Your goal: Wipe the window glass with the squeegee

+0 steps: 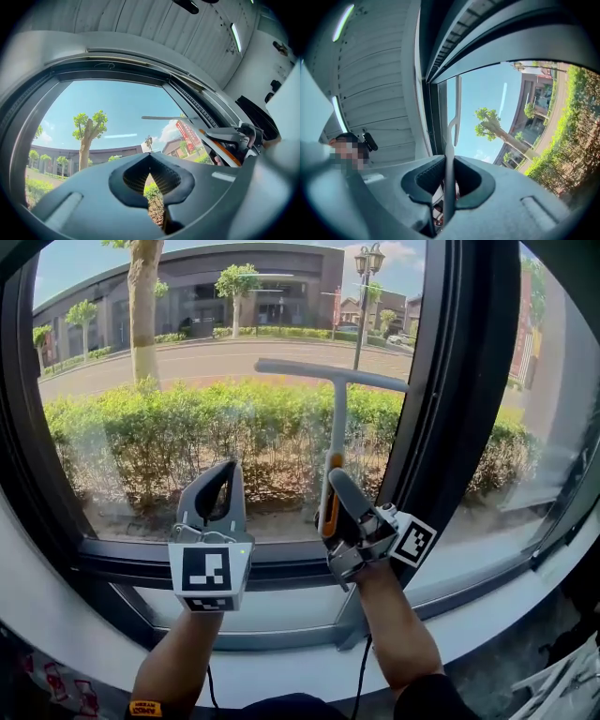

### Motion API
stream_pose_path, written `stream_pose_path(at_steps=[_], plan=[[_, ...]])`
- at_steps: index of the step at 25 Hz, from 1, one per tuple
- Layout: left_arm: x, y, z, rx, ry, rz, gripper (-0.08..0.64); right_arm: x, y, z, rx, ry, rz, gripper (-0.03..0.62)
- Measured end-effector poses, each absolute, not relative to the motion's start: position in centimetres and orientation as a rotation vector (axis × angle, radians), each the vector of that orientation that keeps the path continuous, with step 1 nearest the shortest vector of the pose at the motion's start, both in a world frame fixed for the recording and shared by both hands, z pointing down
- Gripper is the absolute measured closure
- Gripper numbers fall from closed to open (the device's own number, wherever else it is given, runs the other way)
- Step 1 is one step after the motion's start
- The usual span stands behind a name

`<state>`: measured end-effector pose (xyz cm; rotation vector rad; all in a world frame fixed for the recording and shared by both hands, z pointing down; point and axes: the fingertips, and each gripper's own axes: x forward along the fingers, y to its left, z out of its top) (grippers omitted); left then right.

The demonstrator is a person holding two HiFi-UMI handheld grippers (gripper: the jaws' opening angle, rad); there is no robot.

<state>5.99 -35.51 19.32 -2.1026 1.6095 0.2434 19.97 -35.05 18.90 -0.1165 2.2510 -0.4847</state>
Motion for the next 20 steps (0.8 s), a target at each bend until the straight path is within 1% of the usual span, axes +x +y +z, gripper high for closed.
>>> stream_pose_path(at_steps=[11,20], plan=[[6.1,-35.6,24.4,-2.179,1.630,0.164,0.546,21.0,-34.6,24.3,-0.150,2.222,-0.566,0.543],[3.2,-35.4,25.4,-2.217,1.669,0.167,0.546,20.2,-33.7,24.2,-0.171,2.203,-0.526,0.545]])
